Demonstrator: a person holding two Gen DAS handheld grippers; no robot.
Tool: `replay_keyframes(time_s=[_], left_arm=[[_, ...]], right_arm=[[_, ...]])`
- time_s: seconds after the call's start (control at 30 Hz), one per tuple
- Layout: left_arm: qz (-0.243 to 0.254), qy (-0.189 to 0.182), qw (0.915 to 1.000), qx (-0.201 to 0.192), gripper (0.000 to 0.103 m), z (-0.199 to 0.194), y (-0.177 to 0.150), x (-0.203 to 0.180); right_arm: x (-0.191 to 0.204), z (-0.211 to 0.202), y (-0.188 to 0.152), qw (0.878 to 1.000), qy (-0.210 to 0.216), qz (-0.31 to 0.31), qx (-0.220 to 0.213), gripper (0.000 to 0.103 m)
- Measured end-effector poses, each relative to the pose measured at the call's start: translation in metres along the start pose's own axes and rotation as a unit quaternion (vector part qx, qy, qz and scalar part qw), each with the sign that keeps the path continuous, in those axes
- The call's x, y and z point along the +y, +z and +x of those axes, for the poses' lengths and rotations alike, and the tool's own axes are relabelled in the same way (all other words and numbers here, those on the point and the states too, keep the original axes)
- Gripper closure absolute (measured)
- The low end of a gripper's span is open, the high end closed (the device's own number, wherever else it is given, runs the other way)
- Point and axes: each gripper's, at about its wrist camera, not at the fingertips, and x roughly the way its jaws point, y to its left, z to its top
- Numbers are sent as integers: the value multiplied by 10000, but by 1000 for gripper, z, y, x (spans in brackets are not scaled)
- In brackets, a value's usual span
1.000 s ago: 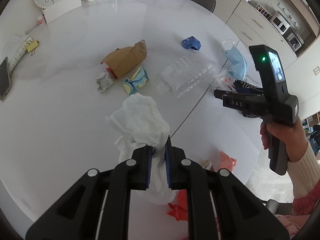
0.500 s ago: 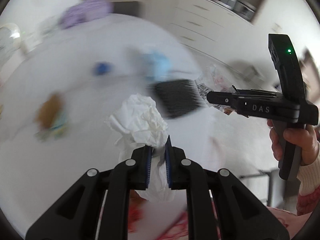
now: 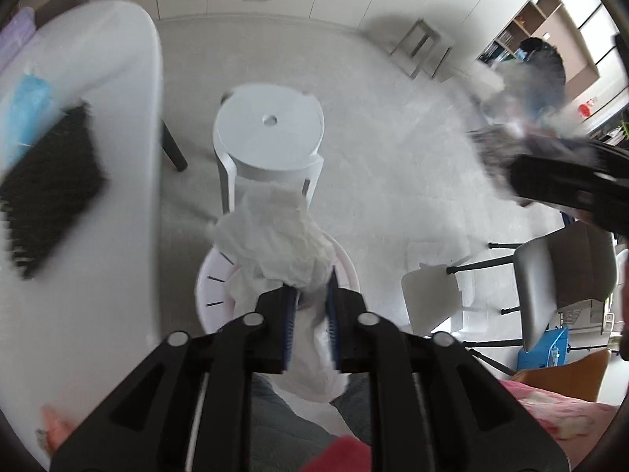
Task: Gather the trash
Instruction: 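Carry tissue and snack bag to the bin and release both inside, then grasp the red paper with the left gripper while the right gripper reaches the pink paper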
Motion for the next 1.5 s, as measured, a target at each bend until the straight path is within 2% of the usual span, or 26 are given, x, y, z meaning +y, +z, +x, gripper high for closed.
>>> replay_keyframes(time_s=[0.07,0.17,0.23,0.27,0.37,0.43,0.6,0.67,0.8,0.93,1.0,1.03,1.07,1.17,1.37,1.5], left_arm=[[-178,-4,9997,187,53,27,-1,0],[-341,98,9986,397,46,53,-5,2],[-426,119,9978,499,45,54,-9,0],[-461,152,9977,474,42,53,-8,-3],[-514,271,9979,272,28,29,-9,-9],[-508,379,9979,112,23,7,-9,-13],[-638,565,9960,-268,15,-55,-11,-13],[-679,705,9941,-469,13,-83,-18,-10],[-619,976,9910,-679,13,-116,-27,-9],[-545,1184,9889,-710,12,-130,-38,-1],[-549,1224,9887,-668,12,-133,-42,4],[-552,1233,9887,-654,12,-134,-45,9],[-554,1247,9885,-651,12,-135,-46,12],[-571,1239,9881,-708,12,-141,-52,21],[-649,1132,9880,-824,12,-150,-55,35],[-774,1042,9873,-919,12,-155,-55,48]], right_arm=[[-10,15,-5,9998,114,4,163,45],[-22,29,-8,9991,246,20,347,45],[-27,35,-8,9987,290,-15,426,45],[-29,37,-8,9985,304,-25,449,45],[-33,40,-5,9983,381,-58,439,43],[-33,40,-4,9986,369,-79,384,42],[-18,61,-5,9976,377,-349,457,41],[-6,81,-10,9957,454,-538,600,41],[29,148,-30,9875,615,-945,1103,39],[52,208,-51,9797,445,-1102,1617,24],[57,223,-55,9785,418,-982,1767,21],[58,226,-55,9789,405,-904,1786,17],[59,226,-55,9801,390,-830,1758,13],[63,209,-45,9850,400,-682,1532,10],[68,119,-12,9963,527,-385,557,3],[79,75,5,9980,402,-465,143,3]])
